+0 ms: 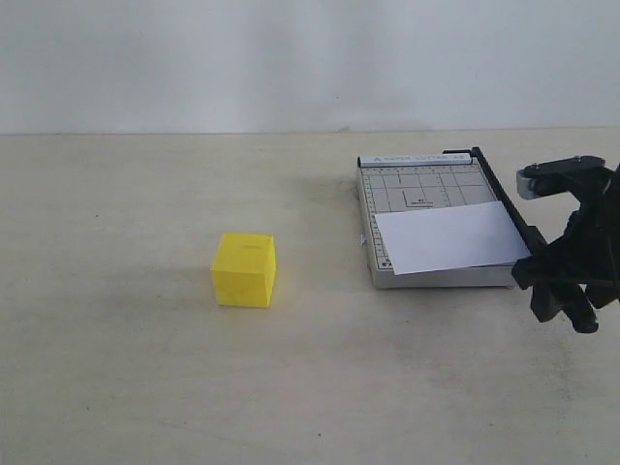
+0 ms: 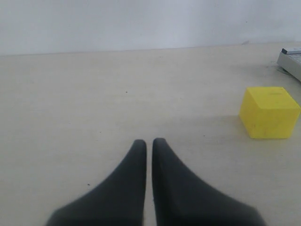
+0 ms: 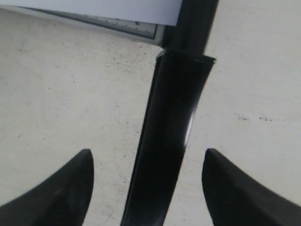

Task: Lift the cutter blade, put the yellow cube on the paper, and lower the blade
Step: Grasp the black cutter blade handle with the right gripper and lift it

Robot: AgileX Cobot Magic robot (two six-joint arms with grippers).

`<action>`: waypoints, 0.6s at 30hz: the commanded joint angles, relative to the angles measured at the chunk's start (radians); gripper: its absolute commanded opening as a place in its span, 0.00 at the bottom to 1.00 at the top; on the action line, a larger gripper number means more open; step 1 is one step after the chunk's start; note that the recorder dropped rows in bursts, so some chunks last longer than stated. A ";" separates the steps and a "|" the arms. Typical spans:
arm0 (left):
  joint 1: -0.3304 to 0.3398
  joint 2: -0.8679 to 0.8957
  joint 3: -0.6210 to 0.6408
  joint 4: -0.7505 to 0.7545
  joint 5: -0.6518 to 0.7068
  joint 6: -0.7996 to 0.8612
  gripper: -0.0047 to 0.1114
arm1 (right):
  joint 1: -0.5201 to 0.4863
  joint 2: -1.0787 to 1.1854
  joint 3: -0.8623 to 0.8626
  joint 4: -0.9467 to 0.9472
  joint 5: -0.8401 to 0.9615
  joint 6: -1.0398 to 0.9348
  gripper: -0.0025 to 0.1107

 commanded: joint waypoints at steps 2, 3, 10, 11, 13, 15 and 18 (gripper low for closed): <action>0.004 -0.003 0.002 0.004 -0.016 -0.008 0.08 | 0.000 0.024 -0.003 -0.010 -0.015 -0.029 0.56; 0.004 -0.003 0.002 0.004 -0.016 -0.008 0.08 | 0.000 0.027 -0.003 -0.010 -0.015 -0.033 0.54; 0.004 -0.003 0.002 0.004 -0.016 -0.008 0.08 | 0.000 0.029 -0.003 -0.010 -0.022 -0.051 0.27; 0.004 -0.003 0.002 0.004 -0.016 -0.008 0.08 | 0.000 0.029 -0.003 -0.010 -0.022 -0.051 0.22; 0.004 -0.003 0.002 0.004 -0.016 -0.008 0.08 | 0.000 0.027 -0.003 -0.005 -0.010 -0.051 0.11; 0.004 -0.003 0.002 0.004 -0.016 -0.008 0.08 | 0.000 0.023 -0.005 0.006 -0.003 -0.070 0.02; 0.004 -0.003 0.002 0.004 -0.016 -0.008 0.08 | 0.000 0.002 -0.005 0.013 -0.015 -0.077 0.02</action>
